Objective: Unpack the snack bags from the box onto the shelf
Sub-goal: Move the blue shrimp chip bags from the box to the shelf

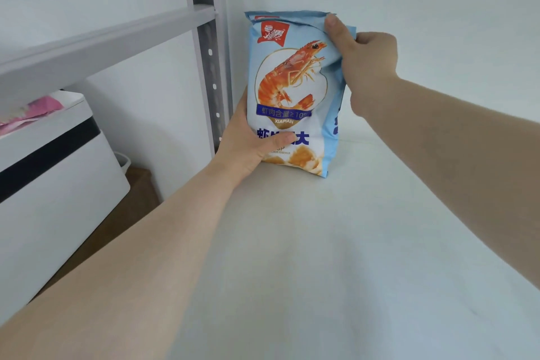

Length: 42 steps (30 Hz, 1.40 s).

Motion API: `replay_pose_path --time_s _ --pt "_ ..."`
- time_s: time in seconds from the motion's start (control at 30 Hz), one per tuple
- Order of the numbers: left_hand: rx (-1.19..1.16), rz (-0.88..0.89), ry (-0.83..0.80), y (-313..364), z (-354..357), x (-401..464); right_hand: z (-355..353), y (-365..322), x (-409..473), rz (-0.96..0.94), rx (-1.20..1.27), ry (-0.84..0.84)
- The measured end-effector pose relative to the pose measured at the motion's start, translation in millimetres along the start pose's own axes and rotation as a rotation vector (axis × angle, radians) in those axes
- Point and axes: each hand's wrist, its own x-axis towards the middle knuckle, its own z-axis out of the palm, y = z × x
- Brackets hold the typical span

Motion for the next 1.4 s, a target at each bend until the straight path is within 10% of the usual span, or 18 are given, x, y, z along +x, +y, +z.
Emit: replay_pose_path --time_s 0.7,1.4 --pt "0.019 0.035 -0.03 -10.4 -1.7 0.6 -14.5 46.9 -48.3 0.036 0.065 -0.286" --pt "-0.117 -0.32 0.227 43.0 11.5 27.8 -26.5 101.7 -72.8 0.038 -0.191 -0.354"
